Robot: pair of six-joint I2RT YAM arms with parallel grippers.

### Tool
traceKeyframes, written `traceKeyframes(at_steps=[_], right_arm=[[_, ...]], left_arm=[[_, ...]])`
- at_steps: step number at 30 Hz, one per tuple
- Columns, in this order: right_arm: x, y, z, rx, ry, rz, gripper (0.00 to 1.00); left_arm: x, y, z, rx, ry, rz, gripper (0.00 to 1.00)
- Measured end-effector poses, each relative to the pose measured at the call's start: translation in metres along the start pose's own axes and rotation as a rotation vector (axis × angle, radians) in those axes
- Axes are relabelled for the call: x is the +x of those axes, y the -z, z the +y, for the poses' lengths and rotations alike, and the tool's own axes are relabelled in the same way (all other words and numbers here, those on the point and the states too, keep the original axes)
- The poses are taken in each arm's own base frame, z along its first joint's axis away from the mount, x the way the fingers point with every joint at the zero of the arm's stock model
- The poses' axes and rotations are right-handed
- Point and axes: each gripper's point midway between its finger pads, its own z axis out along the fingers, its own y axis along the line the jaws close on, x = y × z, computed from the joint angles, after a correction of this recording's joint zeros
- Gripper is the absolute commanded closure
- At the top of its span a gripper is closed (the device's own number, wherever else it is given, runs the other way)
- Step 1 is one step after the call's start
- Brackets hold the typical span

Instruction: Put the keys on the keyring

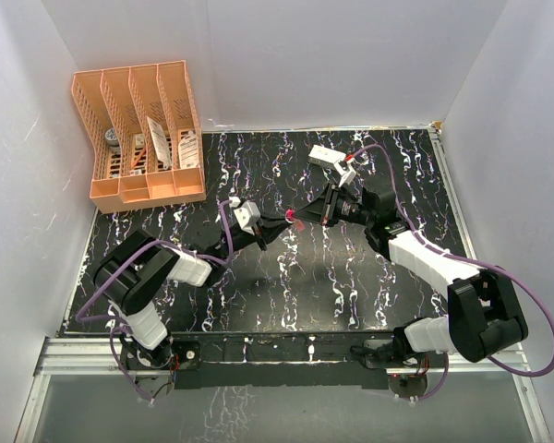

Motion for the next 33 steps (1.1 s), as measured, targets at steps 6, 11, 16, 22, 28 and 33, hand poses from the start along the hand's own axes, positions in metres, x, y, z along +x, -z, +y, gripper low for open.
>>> traceKeyframes(at_steps=[6, 11, 16, 22, 28, 33], right_arm=[[0.0, 0.001, 0.004, 0.007, 0.019, 0.046, 1.0], [-0.002, 0.001, 0.007, 0.009, 0.056, 0.071, 1.0], [0.002, 0.002, 0.005, 0.021, 0.07, 0.107, 1.0], [0.005, 0.002, 0.001, 0.036, 0.091, 0.158, 1.0], [0.008, -0.002, -0.006, 0.043, 0.109, 0.208, 1.0], [0.012, -0.001, -0.01, 0.051, 0.11, 0.239, 1.0]], left_arm=[[-0.01, 0.001, 0.003, 0.001, -0.093, -0.001, 1.0], [-0.014, -0.001, 0.007, 0.033, -0.128, 0.016, 1.0], [-0.009, 0.0, 0.005, 0.102, -0.114, 0.051, 1.0], [-0.005, 0.003, 0.002, 0.183, -0.083, 0.092, 1.0], [-0.001, 0.004, 0.0, 0.253, -0.044, 0.14, 1.0], [0.004, 0.002, -0.005, 0.315, -0.007, 0.168, 1.0]])
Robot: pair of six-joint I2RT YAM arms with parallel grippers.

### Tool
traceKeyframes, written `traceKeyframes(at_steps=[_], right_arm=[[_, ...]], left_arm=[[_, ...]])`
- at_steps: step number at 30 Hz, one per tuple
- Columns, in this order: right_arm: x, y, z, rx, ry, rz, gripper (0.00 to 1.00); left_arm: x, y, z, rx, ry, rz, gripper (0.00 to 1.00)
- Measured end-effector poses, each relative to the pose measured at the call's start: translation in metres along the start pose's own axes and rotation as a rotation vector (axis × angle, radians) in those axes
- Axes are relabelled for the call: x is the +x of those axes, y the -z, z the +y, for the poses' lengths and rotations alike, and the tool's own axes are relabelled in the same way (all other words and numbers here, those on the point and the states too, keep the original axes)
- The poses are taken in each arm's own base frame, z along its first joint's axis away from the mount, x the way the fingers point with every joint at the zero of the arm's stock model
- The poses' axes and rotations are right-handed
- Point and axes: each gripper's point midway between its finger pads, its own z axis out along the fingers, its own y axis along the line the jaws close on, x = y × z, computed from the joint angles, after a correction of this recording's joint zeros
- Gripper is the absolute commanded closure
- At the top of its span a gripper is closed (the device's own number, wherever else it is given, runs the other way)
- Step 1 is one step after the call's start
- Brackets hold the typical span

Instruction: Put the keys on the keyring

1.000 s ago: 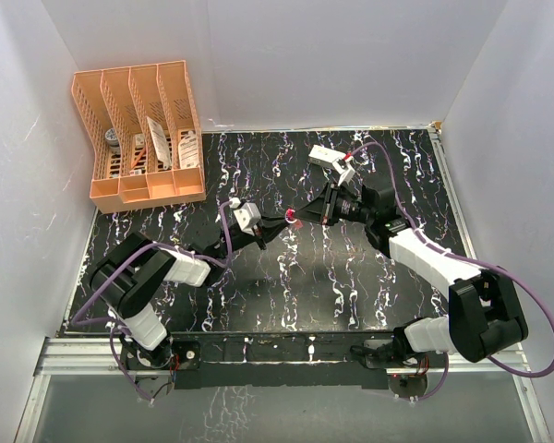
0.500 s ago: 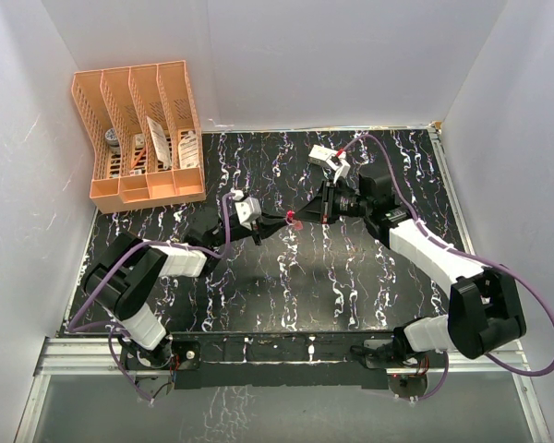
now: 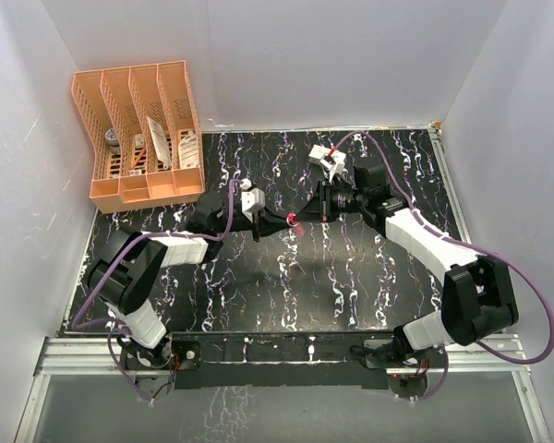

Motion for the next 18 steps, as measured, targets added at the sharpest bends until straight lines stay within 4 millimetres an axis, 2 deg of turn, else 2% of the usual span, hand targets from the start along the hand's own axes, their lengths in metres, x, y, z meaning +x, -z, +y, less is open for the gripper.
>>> traceKeyframes(at_steps=[12, 18], right_arm=[[-0.001, 0.002, -0.01, 0.042, 0.013, 0.005, 1.0], [-0.005, 0.002, -0.013, 0.067, 0.024, -0.007, 1.0]], left_arm=[[0.01, -0.01, 0.015, 0.065, 0.115, 0.007, 1.0], [0.007, -0.012, 0.022, 0.062, 0.144, 0.015, 1.0]])
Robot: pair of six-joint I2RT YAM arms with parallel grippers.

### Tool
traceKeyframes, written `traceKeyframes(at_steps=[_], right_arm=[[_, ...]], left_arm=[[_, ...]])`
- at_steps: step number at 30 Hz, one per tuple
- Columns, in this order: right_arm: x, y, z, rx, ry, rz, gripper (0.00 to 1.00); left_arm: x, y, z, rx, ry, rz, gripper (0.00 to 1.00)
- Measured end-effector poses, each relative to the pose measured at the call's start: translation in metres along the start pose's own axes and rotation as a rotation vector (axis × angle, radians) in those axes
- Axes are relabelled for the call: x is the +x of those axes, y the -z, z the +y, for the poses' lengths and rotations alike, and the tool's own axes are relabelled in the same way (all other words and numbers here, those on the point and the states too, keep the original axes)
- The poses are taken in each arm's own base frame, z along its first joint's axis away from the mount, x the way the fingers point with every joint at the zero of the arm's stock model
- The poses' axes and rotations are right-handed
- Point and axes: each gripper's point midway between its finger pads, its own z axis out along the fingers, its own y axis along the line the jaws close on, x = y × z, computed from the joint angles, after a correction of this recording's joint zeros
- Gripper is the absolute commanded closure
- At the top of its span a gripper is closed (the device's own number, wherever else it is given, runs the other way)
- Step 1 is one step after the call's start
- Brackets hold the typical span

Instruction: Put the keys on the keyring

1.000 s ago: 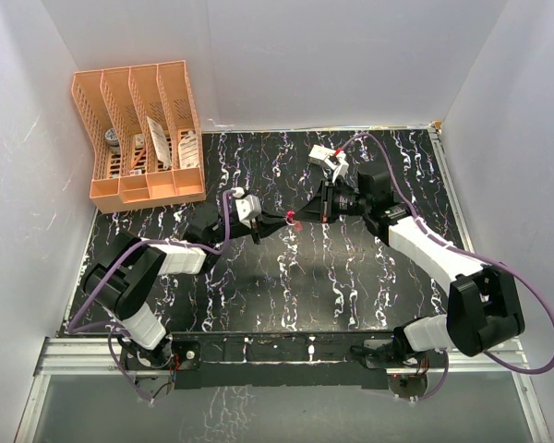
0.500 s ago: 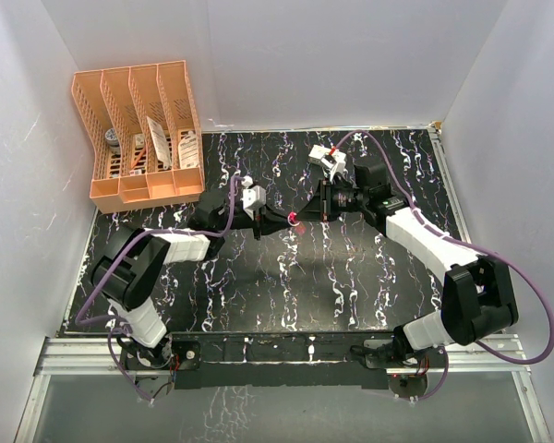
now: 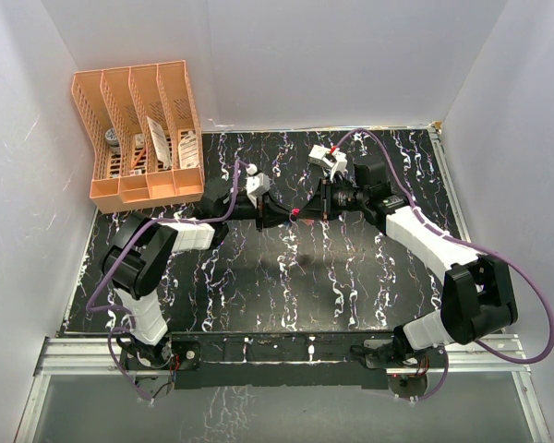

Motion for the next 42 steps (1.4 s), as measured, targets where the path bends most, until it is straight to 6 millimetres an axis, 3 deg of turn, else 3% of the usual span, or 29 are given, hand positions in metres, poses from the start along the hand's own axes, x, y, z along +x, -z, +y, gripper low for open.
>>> traceKeyframes(at_steps=[25, 34, 36, 37, 38, 39, 42], right_arm=[[-0.001, -0.005, -0.017, 0.125, 0.022, -0.022, 1.0], [-0.006, -0.005, -0.015, 0.145, 0.027, -0.028, 1.0], [-0.012, -0.006, -0.008, 0.133, 0.044, -0.037, 1.0], [-0.014, -0.007, -0.006, 0.13, 0.048, -0.04, 1.0], [-0.016, -0.007, -0.004, 0.127, 0.053, -0.043, 1.0], [-0.016, -0.006, -0.004, 0.129, 0.05, -0.042, 1.0], [-0.012, -0.003, -0.01, 0.156, 0.024, -0.026, 1.0]], left_arm=[[0.01, 0.003, 0.026, -0.174, 0.027, 0.083, 1.0], [0.005, 0.019, 0.029, -0.338, 0.01, 0.075, 1.0], [-0.009, 0.031, 0.026, -0.436, -0.026, 0.036, 0.89], [-0.014, 0.034, 0.026, -0.462, -0.037, 0.023, 0.54], [-0.017, 0.039, 0.026, -0.494, -0.047, 0.014, 0.08], [-0.021, 0.044, 0.028, -0.523, -0.062, 0.007, 0.02], [-0.041, 0.065, 0.041, -0.643, -0.09, -0.037, 0.01]])
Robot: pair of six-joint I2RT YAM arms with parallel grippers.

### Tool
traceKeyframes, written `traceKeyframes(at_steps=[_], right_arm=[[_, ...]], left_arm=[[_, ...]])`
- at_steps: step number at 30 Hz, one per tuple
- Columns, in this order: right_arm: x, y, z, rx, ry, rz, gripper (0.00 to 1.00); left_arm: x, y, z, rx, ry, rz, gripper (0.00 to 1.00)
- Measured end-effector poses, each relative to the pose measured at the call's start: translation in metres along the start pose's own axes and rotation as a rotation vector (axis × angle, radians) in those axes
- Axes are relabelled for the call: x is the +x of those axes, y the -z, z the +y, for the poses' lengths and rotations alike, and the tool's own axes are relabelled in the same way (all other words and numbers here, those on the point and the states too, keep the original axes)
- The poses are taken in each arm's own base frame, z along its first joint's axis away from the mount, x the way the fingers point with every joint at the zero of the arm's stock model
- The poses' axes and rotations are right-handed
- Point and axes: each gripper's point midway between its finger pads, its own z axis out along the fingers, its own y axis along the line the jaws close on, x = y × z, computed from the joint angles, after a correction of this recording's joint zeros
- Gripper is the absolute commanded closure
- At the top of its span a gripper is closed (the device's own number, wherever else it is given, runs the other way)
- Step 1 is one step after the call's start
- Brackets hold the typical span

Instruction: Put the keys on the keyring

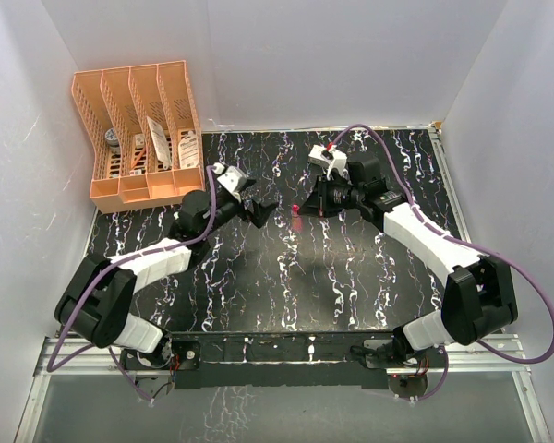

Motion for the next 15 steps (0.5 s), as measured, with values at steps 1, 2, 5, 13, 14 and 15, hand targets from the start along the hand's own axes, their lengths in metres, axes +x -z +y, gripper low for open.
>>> traceKeyframes(at_steps=[1, 2, 5, 13, 14, 15], right_arm=[[0.002, 0.0, -0.001, 0.007, -0.007, 0.008, 1.0], [0.003, 0.001, -0.002, 0.012, -0.012, 0.012, 1.0], [0.004, 0.001, -0.005, 0.025, -0.018, 0.014, 1.0], [-0.002, 0.001, -0.013, 0.074, -0.011, -0.015, 1.0], [-0.003, 0.001, -0.013, 0.079, -0.008, -0.017, 1.0], [-0.007, 0.002, -0.013, 0.084, -0.002, -0.023, 1.0]], left_arm=[[-0.004, 0.001, 0.006, -0.025, -0.002, -0.008, 0.01], [-0.007, 0.003, 0.012, -0.052, -0.003, -0.017, 0.01], [-0.007, 0.009, 0.017, -0.092, 0.001, -0.026, 0.01], [-0.009, 0.024, 0.017, -0.138, 0.033, -0.031, 0.01], [-0.013, 0.026, 0.016, -0.141, 0.036, -0.042, 0.01], [-0.017, 0.028, 0.016, -0.142, 0.037, -0.053, 0.01]])
